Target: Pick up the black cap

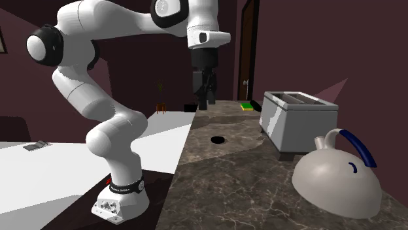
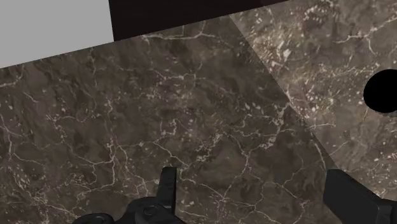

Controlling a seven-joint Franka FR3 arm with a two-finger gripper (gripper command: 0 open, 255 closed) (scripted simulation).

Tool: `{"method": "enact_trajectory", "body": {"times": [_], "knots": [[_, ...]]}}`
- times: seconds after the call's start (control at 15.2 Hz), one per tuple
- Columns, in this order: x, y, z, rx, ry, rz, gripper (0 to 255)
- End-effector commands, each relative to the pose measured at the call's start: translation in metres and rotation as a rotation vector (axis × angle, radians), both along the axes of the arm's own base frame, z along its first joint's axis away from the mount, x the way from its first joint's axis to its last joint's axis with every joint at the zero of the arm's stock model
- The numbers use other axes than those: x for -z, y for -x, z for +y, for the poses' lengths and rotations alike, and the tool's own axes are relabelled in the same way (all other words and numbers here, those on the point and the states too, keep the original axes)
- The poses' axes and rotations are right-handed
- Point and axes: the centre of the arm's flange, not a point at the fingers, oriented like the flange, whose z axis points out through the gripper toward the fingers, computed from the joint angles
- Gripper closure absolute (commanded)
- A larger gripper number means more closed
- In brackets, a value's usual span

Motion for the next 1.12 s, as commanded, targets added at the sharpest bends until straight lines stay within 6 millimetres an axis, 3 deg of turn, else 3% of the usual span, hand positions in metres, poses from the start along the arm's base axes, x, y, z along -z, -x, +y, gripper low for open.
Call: {"method": "enact_trajectory", "body": {"times": [0.0, 1.06], "knots": [[0.000, 0.000, 0.000, 0.000, 0.000, 0.000, 0], [0.120, 0.005, 0.184, -0.073, 0.069, 0.010, 0]]}}
